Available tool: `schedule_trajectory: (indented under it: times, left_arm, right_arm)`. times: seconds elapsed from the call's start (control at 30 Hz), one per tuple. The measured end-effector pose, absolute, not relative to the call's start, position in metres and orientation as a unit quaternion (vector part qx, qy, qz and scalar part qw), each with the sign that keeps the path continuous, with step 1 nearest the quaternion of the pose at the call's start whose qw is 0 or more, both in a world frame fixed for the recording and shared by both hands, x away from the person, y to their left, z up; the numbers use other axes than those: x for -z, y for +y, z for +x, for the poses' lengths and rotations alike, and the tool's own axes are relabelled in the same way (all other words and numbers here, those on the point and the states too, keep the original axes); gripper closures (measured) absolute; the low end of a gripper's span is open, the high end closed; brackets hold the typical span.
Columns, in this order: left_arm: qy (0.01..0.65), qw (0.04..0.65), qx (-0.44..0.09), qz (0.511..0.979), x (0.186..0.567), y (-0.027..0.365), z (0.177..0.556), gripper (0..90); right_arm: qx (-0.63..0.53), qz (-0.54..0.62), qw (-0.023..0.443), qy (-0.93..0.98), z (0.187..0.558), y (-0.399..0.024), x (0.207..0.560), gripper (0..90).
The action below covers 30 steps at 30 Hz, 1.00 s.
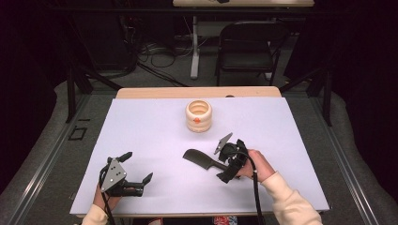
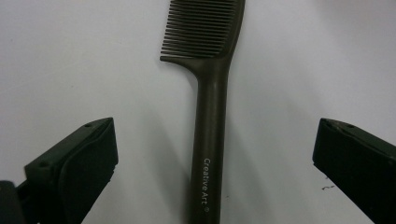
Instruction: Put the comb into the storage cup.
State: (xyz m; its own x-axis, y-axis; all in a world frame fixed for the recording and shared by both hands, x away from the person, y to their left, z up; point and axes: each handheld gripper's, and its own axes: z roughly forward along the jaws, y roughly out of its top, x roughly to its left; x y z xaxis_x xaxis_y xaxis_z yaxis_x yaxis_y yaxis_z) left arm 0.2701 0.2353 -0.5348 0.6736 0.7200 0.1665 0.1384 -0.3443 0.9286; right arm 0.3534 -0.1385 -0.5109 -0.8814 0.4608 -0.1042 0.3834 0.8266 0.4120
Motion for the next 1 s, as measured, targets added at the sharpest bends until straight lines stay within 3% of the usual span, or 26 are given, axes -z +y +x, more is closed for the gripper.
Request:
schedule_trajectory:
  times: [0.5, 1.0]
  left_arm:
    - [0.281, 0.499, -0.290, 0.767, 0.535, 0.235, 0.270, 0.3]
    - [0.282, 0.498, -0.291, 0.766, 0.535, 0.235, 0.270, 0.2]
  right_arm:
    - [-0.167, 0.214, 0.095, 0.958, 0.355, -0.125, 0.512, 1.4]
    - [-0.133, 0.194, 0.110, 0.966, 0.356, -0.110, 0.512, 42.2]
